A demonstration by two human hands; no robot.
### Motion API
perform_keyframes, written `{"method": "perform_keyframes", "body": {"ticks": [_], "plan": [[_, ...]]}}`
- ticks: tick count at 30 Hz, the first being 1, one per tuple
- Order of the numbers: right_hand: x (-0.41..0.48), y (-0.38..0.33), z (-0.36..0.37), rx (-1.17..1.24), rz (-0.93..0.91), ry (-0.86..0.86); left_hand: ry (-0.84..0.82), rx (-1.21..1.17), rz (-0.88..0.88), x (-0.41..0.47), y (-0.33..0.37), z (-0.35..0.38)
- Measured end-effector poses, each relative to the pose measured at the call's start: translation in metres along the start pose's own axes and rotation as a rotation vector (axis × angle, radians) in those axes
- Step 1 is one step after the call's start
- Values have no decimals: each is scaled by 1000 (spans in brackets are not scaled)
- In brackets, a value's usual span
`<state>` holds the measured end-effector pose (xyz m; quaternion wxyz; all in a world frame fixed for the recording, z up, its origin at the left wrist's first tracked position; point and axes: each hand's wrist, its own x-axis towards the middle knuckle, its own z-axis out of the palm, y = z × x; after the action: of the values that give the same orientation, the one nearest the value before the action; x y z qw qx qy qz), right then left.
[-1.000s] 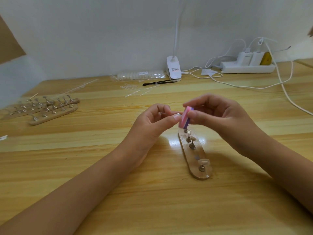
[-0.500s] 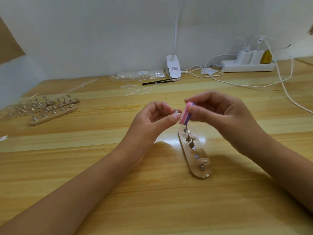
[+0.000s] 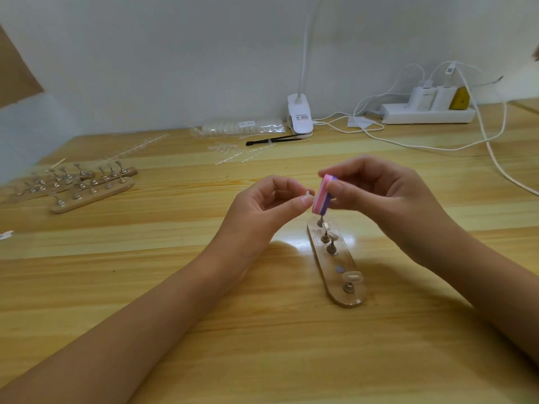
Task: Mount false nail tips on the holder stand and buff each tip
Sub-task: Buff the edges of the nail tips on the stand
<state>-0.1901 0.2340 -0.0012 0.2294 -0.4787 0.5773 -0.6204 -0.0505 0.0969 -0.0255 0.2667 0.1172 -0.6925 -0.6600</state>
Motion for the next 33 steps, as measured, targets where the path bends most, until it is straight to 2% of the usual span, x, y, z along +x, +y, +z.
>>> {"method": "perform_keyframes", "body": {"ticks": [5,8,11,14,20,23,27,30,33], "plan": [[1,-3,-2,13,-10,18,-8,28,-1,-1,-1,1],[1,-3,-3,-4,41,-50,-9,31,1,-2,0,3],[1,-2,-4,-2,37,-18,-14,20,6,-3,1,4],[1,0,-4,-17,82,-112,-12,26,18,-2,2,3],[1,2,-5,23,99,-139,6,24,25,-3,2,3],[2,3,-6,80,77,-37,2,28,25,-4,2,3],[1,4,-4,37,115,-146,12,41,25,-4,2,3],[2,5,-4,71,94,-57,14,23,22,-3,2,3],[0,2,-2,49,101,-137,6,32,20,-4,3,3]]}}
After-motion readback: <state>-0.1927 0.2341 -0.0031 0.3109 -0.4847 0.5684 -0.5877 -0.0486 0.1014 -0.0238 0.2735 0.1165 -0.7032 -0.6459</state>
